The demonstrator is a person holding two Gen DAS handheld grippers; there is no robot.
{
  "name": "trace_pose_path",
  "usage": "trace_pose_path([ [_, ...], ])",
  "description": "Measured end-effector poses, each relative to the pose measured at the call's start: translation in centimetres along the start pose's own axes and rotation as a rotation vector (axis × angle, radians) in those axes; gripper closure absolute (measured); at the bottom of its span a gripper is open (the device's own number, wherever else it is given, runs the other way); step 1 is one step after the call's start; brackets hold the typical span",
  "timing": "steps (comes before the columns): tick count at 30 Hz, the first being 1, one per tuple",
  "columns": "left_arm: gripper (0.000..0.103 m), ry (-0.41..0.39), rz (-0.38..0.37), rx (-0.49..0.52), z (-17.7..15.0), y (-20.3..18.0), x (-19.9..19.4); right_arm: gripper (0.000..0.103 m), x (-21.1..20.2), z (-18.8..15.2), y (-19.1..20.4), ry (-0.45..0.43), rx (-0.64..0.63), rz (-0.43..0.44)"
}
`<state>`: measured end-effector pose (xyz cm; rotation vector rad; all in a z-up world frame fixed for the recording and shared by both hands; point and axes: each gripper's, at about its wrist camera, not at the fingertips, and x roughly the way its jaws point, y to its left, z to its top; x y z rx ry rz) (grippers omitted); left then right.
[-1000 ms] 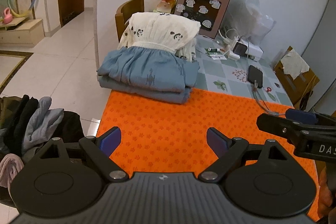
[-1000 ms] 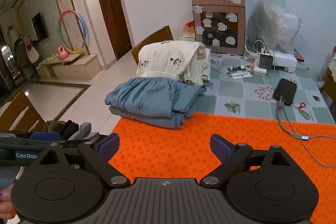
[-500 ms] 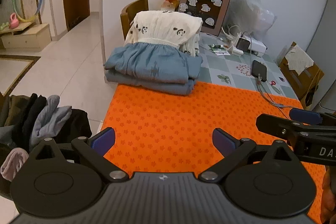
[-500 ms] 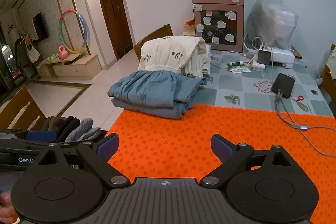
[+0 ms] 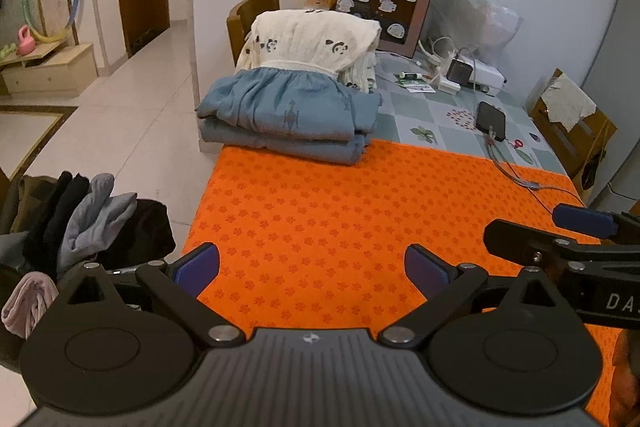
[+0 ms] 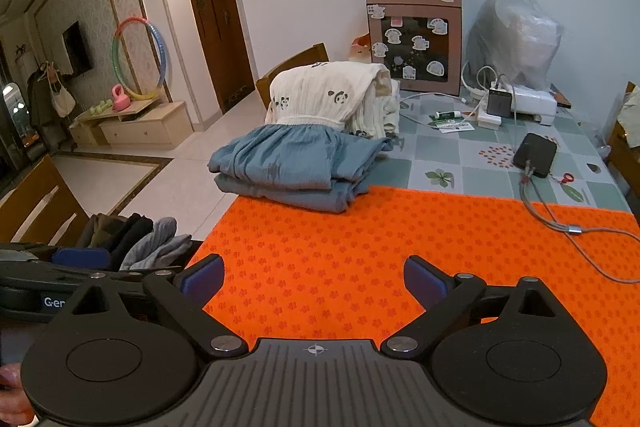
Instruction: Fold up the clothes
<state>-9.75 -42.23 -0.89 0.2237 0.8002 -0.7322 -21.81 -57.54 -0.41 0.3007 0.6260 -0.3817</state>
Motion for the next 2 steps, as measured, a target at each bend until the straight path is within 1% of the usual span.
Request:
trace_pose_path([
  [2, 0.002, -0.005, 0.001, 0.008, -0.07, -0.18, -0.05, 0.006, -0.11, -0.17, -0.06, 0.0, 0.001, 0.0],
])
